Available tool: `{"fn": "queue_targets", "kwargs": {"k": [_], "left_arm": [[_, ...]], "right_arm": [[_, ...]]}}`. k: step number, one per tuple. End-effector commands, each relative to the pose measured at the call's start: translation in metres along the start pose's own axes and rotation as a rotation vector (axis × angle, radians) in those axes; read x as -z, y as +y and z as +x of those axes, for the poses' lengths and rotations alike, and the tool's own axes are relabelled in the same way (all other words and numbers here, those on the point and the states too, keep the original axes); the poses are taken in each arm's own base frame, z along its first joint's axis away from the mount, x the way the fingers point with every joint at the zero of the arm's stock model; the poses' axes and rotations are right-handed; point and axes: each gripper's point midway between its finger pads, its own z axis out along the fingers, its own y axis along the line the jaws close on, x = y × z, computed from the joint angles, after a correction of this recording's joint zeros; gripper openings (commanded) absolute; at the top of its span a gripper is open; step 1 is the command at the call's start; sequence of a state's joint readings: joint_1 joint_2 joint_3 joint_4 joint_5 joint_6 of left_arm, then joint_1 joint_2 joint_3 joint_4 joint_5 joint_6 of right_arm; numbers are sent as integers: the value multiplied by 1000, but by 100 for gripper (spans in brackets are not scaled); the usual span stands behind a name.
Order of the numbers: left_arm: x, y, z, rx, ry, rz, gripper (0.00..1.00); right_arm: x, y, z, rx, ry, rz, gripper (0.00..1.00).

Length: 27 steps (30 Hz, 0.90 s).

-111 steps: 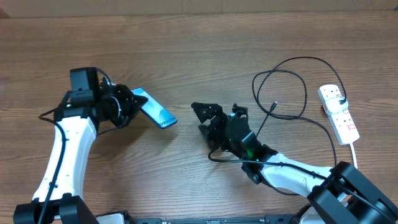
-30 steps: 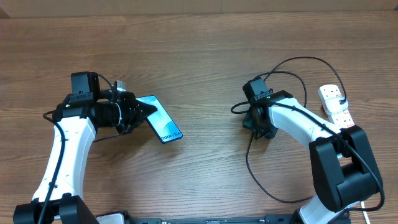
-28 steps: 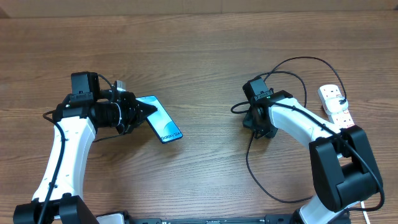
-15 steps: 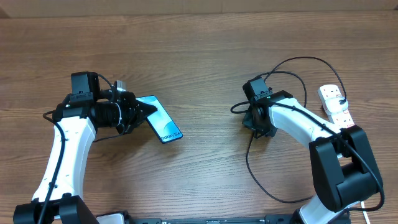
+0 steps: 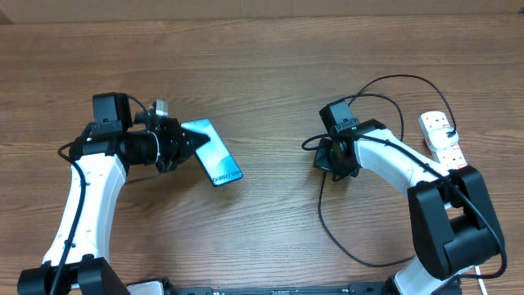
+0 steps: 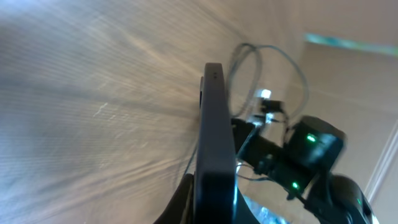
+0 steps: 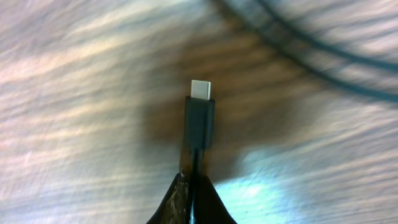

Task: Plug charger to phone and switch on socket
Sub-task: 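Raise the phone upright with the left gripper, bring plug toward it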

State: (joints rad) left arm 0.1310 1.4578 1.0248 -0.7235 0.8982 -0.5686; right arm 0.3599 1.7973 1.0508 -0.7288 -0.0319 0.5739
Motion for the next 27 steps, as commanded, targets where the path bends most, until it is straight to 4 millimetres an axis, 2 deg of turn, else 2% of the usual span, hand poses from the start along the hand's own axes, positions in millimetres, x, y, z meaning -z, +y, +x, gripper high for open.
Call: {"fn": "queue_targets", "kwargs": {"k": [1, 4, 7, 9, 11, 14, 18, 21, 25, 27], "left_arm": [[3, -33, 4, -133, 44, 166, 4], [3, -55, -5, -213, 57, 295, 4], [2, -77, -12, -300, 111, 456, 4], [0, -88, -16, -353, 179, 562, 4], [-6, -91, -21, -353, 241, 608, 4], [-20, -91, -25, -364, 312, 631, 4], [-34, -94, -25, -350, 342, 625, 4], [-40, -97, -20, -352, 360, 625, 4], [-43, -99, -15, -355, 374, 625, 4], [-44, -99, -13, -356, 380, 625, 4]], "right_arm": [[52, 44, -11, 147, -36, -211, 4], [98, 61, 0, 234, -54, -334, 4], [138, 66, 19, 301, -66, -428, 4], [155, 63, 34, 331, -55, -459, 4], [166, 60, 50, 357, -26, -492, 4], [169, 64, 74, 400, 34, -567, 4], [145, 76, 98, 447, 88, -586, 4], [135, 93, 115, 481, 100, -612, 4], [139, 118, 123, 567, 31, -640, 4], [138, 125, 121, 565, -14, -623, 4]]}}
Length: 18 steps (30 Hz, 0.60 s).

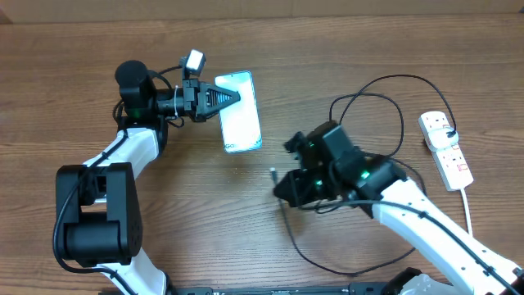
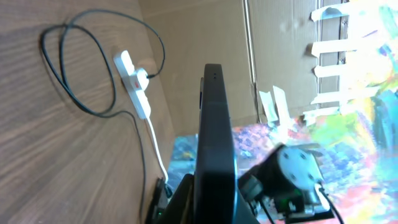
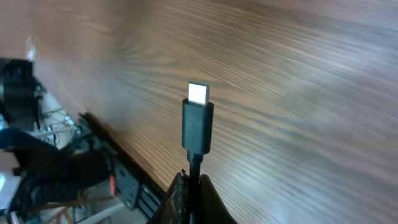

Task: Plug charger to phone and switch on socket
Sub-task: 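Raise the phone upright with the left gripper, bring plug toward it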

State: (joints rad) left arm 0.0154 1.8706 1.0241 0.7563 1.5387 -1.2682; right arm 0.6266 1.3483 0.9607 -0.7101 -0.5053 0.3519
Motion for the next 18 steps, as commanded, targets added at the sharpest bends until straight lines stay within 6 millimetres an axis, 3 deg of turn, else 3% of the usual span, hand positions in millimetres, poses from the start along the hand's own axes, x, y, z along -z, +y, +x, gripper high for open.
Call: {"fn": "queue_targets", "kwargs": {"k": [1, 18], "left_arm": [[-4, -4, 5, 32, 38, 10, 4], [-14, -1, -1, 16, -2, -3, 4]], "right_arm": [[-2, 8, -7, 10, -51, 37, 4], [4, 24, -26, 51, -122, 27, 4]]}}
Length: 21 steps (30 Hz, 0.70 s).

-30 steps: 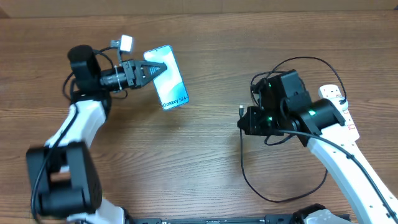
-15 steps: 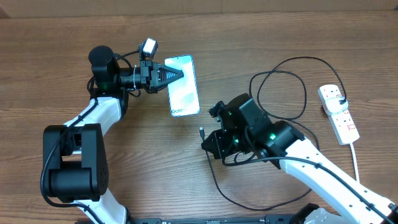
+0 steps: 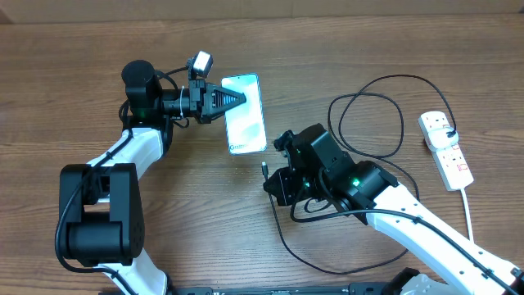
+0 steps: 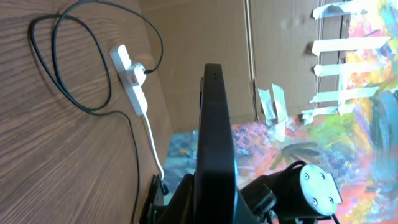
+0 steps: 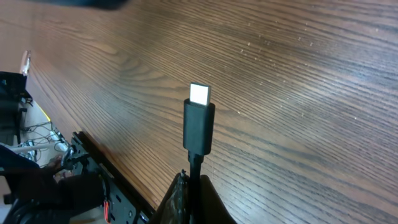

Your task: Plug charger to phone and switch on socket

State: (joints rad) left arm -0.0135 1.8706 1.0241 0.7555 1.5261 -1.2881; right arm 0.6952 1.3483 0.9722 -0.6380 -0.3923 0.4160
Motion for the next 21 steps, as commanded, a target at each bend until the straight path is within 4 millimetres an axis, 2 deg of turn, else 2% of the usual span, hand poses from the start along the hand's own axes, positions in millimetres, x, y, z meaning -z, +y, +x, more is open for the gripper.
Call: {"fn": "queue_targets", "kwargs": {"k": [1, 9, 13, 21], "left_arm": [[-3, 0, -5, -11, -21, -6, 4], [-3, 14, -7, 46, -54, -31, 4], [-7, 22, -2, 57, -43, -40, 4], [-10, 22, 0, -28, -30, -39, 4]], "right_arm": [[10, 13, -13, 23, -44, -20, 4], [11, 29, -14, 59, -47, -40, 4], [9, 28, -12, 78, -56, 4, 4], [8, 22, -10, 77, -58, 47, 4]]}}
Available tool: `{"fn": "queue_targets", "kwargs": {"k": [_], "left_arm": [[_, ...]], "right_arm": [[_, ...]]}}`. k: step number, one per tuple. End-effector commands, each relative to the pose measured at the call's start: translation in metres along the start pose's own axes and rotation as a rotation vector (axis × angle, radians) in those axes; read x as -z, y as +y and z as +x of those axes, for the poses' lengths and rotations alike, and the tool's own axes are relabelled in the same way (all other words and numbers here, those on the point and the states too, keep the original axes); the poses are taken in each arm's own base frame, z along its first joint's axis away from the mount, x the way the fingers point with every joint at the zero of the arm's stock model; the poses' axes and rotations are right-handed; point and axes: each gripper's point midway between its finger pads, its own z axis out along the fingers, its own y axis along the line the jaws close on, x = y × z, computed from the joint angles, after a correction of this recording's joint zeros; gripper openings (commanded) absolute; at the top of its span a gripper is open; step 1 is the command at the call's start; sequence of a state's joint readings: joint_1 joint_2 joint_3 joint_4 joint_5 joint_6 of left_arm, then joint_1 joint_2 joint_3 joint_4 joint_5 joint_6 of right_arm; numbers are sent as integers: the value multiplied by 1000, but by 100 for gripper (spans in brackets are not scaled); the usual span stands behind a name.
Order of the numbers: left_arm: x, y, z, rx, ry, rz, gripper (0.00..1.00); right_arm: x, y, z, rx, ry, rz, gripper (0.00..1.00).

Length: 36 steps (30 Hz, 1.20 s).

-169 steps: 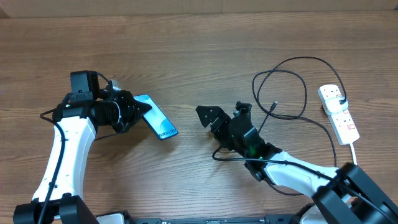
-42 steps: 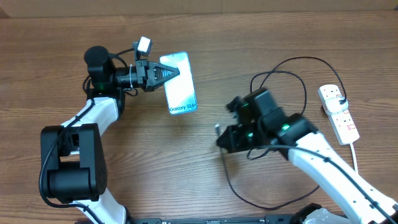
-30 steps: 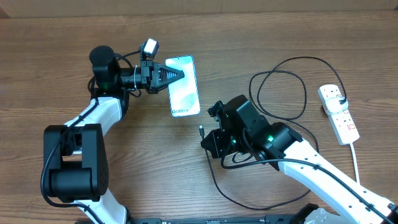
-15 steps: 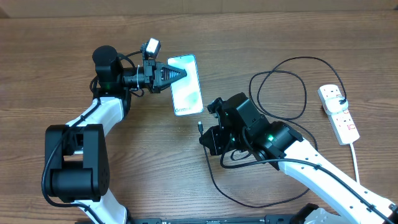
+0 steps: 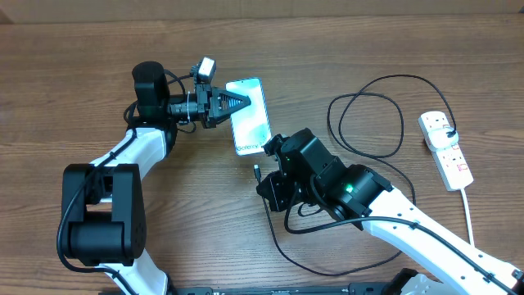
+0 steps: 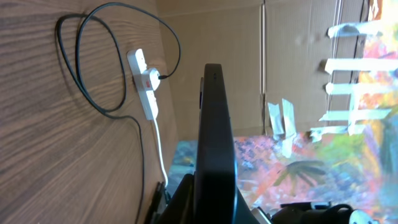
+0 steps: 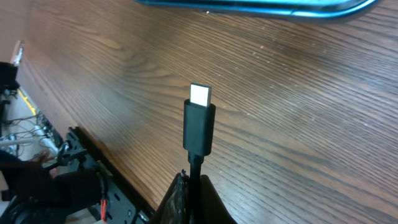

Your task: Plug charger to phone and switch on socket

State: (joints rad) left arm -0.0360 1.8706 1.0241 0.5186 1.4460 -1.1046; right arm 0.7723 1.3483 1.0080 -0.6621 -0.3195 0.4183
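Note:
My left gripper (image 5: 233, 105) is shut on the phone (image 5: 250, 126), which hangs above the table with its pale lit screen facing up; in the left wrist view the phone (image 6: 216, 118) shows edge-on as a black slab. My right gripper (image 5: 262, 182) is shut on the black charger cable just behind its plug (image 7: 199, 121), whose metal tip points toward the phone's blue lower edge (image 7: 261, 7). From above, the plug tip (image 5: 257, 173) sits a short way below the phone's lower end. The white socket strip (image 5: 443, 150) lies at the far right with the cable plugged in.
The black charger cable (image 5: 368, 115) loops over the right half of the wooden table (image 5: 65, 65) and trails under my right arm. The socket strip's white lead (image 5: 472, 215) runs off the front right edge. Cardboard panels and colourful paper show beyond the table in the left wrist view.
The phone in my left gripper has moved slightly right and nearer. My right gripper with the plug has moved left and closer; the phone's edge now shows at the top of the right wrist view.
At first my left gripper held the phone low at the left, my right held the plug near the table at the right. Then the phone was up at the table's back middle, and the plug has come leftward moment by moment until just below the phone's end.

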Motion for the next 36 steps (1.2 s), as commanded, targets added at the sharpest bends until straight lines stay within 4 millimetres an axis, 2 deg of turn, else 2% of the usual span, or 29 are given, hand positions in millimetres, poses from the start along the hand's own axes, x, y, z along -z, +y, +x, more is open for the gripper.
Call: {"fn": "queue_targets", "kwargs": {"k": [1, 8, 16, 22, 31, 36], "left_arm": [[-2, -2, 1, -86, 12, 6, 4], [-2, 1, -3, -88, -9, -7, 4], [-1, 20, -11, -24, -84, -77, 4], [-1, 22, -10, -46, -83, -83, 4], [-3, 29, -4, -57, -65, -96, 4], [-3, 31, -3, -60, -63, -101, 4]], "right_arm": [[9, 2, -15, 15, -59, 31, 4], [11, -15, -16, 13, -75, 125, 4], [9, -11, -12, 43, -65, 123, 4], [7, -14, -11, 44, -56, 133, 4], [-9, -26, -6, 94, -4, 174, 4], [-1, -27, -10, 124, 0, 208, 4]]}}
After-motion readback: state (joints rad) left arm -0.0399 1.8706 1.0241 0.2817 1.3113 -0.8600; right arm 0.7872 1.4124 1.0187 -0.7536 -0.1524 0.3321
